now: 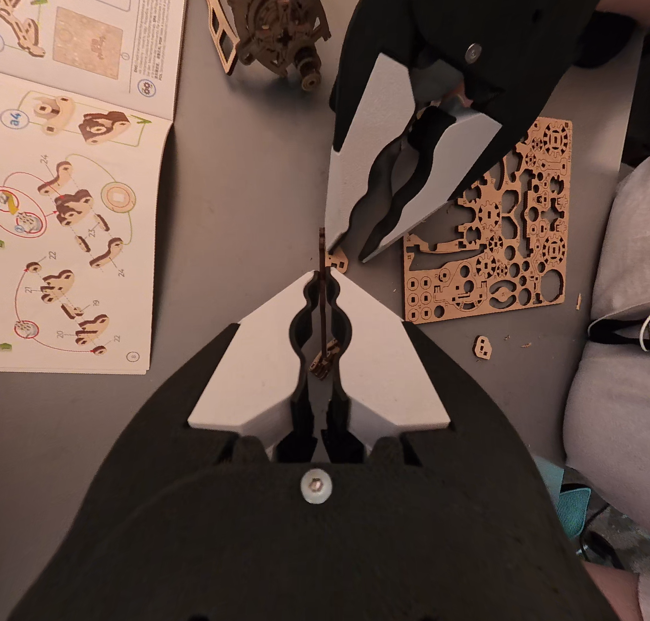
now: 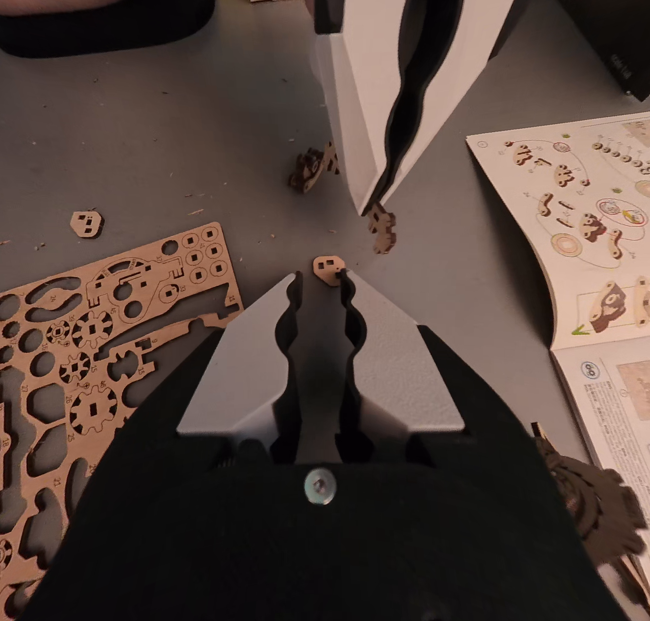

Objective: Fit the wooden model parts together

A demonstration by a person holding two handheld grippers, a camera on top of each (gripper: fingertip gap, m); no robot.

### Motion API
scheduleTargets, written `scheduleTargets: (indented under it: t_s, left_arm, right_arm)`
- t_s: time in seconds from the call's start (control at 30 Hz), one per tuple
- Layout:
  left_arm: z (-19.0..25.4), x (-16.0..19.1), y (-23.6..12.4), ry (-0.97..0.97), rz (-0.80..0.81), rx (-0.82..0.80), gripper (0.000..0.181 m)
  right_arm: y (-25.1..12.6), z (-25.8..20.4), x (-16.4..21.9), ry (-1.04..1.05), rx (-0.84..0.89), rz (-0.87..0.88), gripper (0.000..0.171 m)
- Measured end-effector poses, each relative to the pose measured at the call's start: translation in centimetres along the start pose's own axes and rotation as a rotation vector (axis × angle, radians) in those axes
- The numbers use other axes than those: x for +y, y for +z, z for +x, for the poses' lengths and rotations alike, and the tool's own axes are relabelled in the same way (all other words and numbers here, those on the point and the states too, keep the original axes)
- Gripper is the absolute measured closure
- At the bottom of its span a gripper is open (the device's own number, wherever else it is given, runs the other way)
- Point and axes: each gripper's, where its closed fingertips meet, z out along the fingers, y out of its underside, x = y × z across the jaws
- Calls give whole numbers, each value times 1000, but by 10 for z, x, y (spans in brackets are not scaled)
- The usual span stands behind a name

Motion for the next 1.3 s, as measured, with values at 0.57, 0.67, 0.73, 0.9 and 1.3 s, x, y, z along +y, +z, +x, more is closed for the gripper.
scheduleTargets:
  t_s: [0.57, 0.67, 0.73, 0.9, 1.3]
  left_arm:
    - [19, -1, -2, 92, 11, 89, 181]
    - [25, -6, -7, 100, 37, 109, 181]
    - [29, -6, -8, 113, 34, 116, 181]
    - [31, -4, -5, 125, 16, 119, 181]
    - [30, -5, -6, 112, 34, 121, 181]
  right_arm:
    - [-12, -15, -11, 211, -182, 89, 161]
    - [-19, -16, -19, 270, -221, 145, 161]
    - [-22, -17, -23, 291, -246, 162, 161]
    - [-26, -17, -28, 306, -263, 205, 161]
    - [-37, -8, -37, 323, -243, 290, 161]
